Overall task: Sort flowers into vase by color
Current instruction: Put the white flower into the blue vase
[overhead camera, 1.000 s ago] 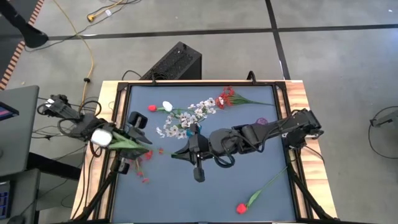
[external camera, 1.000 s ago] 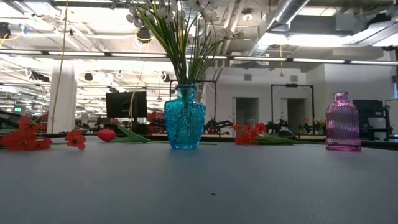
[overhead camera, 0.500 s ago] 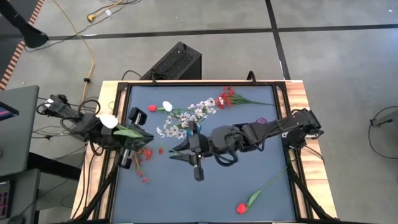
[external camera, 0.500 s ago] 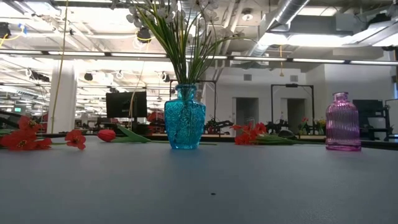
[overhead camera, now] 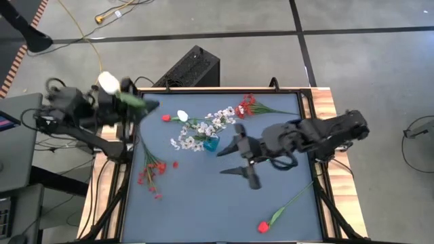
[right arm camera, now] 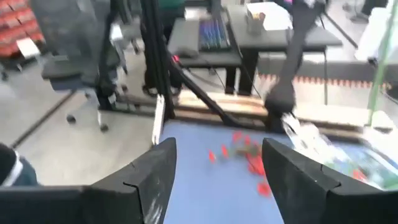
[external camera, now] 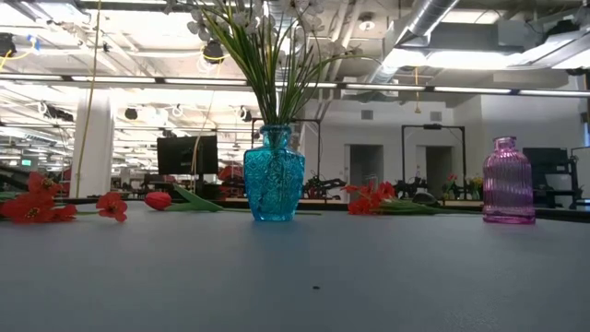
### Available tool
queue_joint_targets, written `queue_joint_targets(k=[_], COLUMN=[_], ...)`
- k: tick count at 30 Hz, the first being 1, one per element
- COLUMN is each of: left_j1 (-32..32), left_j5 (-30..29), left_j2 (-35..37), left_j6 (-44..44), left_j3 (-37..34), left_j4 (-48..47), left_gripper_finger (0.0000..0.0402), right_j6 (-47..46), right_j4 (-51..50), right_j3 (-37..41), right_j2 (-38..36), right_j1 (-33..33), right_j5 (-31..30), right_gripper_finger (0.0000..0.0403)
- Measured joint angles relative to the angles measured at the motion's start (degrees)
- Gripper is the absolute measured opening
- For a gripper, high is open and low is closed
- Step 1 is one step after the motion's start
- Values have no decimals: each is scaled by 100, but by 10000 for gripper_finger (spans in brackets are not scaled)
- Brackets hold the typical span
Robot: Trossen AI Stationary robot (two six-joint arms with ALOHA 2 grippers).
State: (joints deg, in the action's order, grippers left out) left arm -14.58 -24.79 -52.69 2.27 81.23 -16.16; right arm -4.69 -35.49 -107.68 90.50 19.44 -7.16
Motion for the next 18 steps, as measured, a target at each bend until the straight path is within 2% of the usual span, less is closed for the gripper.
queue_joint_targets(k=[6,8,13,18], left_j1=[1355,1927,3314,4355], left_j5=[81,417,2285,4117], left_j2=[-713,-1025,-1902,-2622], left_j6=[162,347,729,856], left_j3=[1245,1535,1960,2316], left_j4=[-1147,-1625,-1872,-2148], left_gripper_finger=[0,0,0,0], right_j6=[21,62,147,-243], right_j4=[-1153,-1450,-1827,-1888], right_j3=[0,-2,0,0], right_j2=[-513,-615,-732,-701], right_j1=[37,39,35,50], right_j5=[-20,-19,-26,-50], right_gripper_finger=[265,265,265,265])
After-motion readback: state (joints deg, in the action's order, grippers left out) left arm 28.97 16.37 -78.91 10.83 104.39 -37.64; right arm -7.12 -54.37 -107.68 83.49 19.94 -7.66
